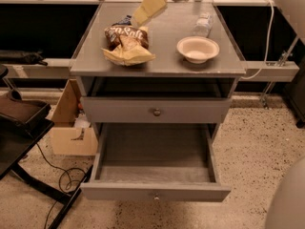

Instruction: Place brown chip bag into middle drawer

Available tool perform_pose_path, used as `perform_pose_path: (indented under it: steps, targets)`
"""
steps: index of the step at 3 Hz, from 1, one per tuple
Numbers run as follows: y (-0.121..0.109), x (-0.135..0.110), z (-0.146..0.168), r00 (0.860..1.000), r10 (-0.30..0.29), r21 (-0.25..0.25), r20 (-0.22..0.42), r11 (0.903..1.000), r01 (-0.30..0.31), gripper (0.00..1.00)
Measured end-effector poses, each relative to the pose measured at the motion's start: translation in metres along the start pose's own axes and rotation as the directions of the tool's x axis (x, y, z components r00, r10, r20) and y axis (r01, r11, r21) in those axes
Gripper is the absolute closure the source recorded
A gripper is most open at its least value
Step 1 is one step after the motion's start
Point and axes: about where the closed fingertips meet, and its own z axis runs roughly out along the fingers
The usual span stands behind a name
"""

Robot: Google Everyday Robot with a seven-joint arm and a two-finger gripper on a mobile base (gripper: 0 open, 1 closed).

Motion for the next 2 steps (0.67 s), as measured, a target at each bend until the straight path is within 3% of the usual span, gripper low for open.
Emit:
perform_pose_path:
  steps: [1,2]
  targets:
    - [0.008,-0.016,0.033,0.999,-0.017,-0.004,-0.047,0.9998,0.017,0.00]
    - [0.021,-0.038,0.092,0.993,-0.030,-0.018,-0.117,0.9995,0.028,0.00]
